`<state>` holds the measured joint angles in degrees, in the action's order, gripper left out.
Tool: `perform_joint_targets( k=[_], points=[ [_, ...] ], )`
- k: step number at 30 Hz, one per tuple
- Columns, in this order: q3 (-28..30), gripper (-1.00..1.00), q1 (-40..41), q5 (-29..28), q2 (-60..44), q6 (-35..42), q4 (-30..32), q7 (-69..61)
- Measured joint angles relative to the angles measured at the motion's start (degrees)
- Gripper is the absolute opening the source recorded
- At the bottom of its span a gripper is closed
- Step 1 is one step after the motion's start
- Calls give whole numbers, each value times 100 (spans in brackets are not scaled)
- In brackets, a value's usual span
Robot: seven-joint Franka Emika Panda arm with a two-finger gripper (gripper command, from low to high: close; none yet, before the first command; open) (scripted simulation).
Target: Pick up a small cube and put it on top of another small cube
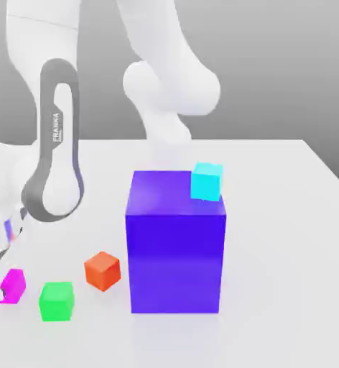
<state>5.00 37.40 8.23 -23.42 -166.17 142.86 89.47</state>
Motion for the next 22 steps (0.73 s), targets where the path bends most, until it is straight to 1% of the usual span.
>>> perform_joint_targets(
  k=[2, 7, 11, 13, 15, 18, 19, 22],
  points=[
    [-2, -100, 5, -5, 4, 3, 2, 7],
    [215, -100, -150, -325, 911, 716, 193, 247],
    [-94, -100, -563, -654, 1748, 1172, 556, 319],
    [-289, -100, -910, -768, 2129, 1359, 749, 304],
    [-310, -100, -1002, -793, 2011, 1184, 805, 287],
    [-324, -100, -987, -756, 1483, 665, 797, 251],
    [-337, 100, -979, -736, 1299, 490, 789, 235],
    [-338, 100, -979, -736, 1299, 490, 789, 236]
  ],
)
